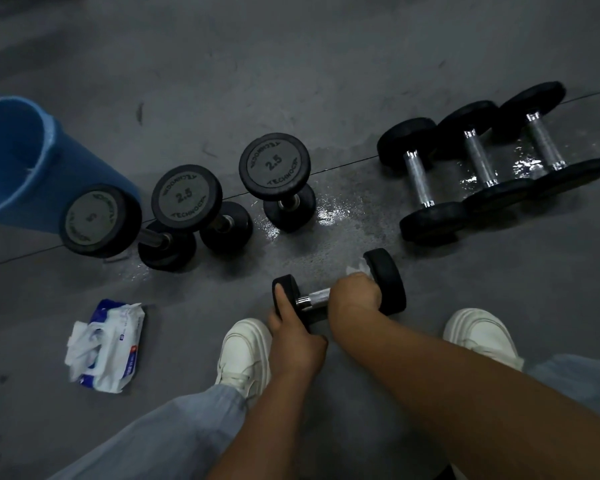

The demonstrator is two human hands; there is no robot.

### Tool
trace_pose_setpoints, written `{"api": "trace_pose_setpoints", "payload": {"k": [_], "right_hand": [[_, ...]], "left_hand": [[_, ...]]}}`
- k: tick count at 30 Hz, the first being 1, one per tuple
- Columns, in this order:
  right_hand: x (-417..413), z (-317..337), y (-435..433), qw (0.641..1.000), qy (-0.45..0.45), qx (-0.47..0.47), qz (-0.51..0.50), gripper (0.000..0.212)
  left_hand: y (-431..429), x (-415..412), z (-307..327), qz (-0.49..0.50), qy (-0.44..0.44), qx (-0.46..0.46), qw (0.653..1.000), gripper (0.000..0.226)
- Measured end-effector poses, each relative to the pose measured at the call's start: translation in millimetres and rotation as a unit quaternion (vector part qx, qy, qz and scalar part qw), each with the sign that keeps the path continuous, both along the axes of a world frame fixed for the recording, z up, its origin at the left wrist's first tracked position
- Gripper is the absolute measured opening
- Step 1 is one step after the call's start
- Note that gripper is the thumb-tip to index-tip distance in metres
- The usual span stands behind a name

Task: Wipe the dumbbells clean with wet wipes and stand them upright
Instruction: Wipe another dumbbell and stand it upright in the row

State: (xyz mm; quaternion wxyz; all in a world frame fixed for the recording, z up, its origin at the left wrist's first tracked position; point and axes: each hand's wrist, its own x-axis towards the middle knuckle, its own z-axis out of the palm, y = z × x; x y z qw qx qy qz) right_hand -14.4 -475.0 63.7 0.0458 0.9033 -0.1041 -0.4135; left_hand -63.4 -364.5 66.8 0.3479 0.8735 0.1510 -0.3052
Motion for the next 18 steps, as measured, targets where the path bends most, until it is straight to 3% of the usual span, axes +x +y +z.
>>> {"api": "trace_pose_setpoints", "payload": {"k": [3,6,8,9,10,11,13,14,15,16,18], "right_hand": [[3.2,7.5,-8.6,1.000,-0.001,0.001,0.011,0.037],[-29.6,16.7,9.1,0.994,0.072,0.082,0.018,0.036],[-53.1,2.4,16.8,0.976,0.045,0.164,-0.135,0.032],[-57.4,-8.9,15.0,0.948,0.003,0.193,-0.252,0.031],[-58.4,-19.6,9.1,0.892,-0.031,0.224,-0.391,0.030],[-58.4,-26.3,2.4,0.812,-0.062,0.260,-0.519,0.029],[-53.5,-34.8,0.4,0.575,-0.051,0.372,-0.727,0.023],[-49.8,-34.5,3.8,0.476,-0.031,0.419,-0.773,0.018],[-46.7,-31.2,8.4,0.407,-0.007,0.451,-0.794,0.015],[-43.2,-29.9,14.4,0.364,0.018,0.478,-0.800,0.015],[-41.0,-27.8,22.4,0.378,0.047,0.491,-0.784,0.017]], "left_hand": [[-0.2,-0.2,-2.7,-0.001,-0.005,0.005,1.000,0.117],[1.6,1.2,-2.9,-0.003,0.000,-0.002,1.000,0.117],[2.4,0.8,-3.7,-0.008,-0.001,-0.004,1.000,0.114],[3.0,0.6,-4.0,-0.008,-0.004,-0.004,1.000,0.113],[3.8,0.7,-4.6,-0.008,-0.008,-0.005,1.000,0.112],[4.2,0.3,-5.1,-0.009,-0.011,-0.006,1.000,0.111],[5.5,-1.7,-5.0,-0.007,-0.011,-0.009,1.000,0.109],[6.7,-2.4,-4.8,-0.002,-0.014,-0.015,1.000,0.107],[8.0,-2.4,-4.9,0.007,-0.019,-0.022,1.000,0.105],[9.4,-2.4,-5.0,0.015,-0.021,-0.030,0.999,0.103],[14.0,-1.4,-7.8,0.030,-0.023,-0.043,0.998,0.101]]}}
